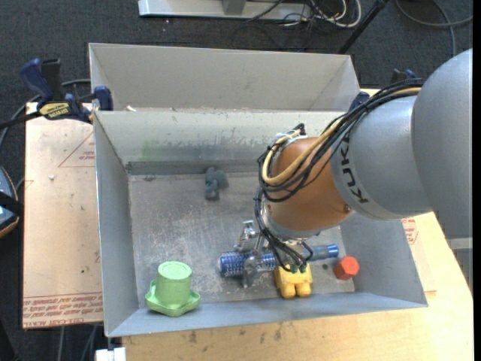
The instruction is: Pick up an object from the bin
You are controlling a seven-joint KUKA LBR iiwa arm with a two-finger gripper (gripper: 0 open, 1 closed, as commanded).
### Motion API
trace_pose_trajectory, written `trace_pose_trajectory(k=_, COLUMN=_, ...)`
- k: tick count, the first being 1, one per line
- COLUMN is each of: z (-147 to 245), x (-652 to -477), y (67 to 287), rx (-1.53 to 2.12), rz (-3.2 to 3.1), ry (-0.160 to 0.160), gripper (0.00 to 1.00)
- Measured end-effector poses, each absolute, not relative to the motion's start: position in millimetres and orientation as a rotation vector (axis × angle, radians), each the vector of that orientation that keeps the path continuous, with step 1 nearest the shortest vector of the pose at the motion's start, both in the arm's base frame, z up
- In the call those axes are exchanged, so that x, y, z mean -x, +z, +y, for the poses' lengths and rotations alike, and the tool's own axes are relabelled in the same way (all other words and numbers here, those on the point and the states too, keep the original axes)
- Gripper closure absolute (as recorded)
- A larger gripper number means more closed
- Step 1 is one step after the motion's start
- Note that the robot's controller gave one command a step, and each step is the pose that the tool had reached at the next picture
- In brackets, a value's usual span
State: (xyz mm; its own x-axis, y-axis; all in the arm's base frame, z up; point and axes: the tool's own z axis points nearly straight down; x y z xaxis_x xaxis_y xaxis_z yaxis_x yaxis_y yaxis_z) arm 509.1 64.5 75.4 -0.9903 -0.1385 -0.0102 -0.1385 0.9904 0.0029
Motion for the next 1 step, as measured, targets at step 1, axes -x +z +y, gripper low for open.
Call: trace_pose_trajectory(k=1, z=68.4, x=-529.8, y=262.2, rx=0.176, rz=3.126, ry=0.002, gripper=1.0)
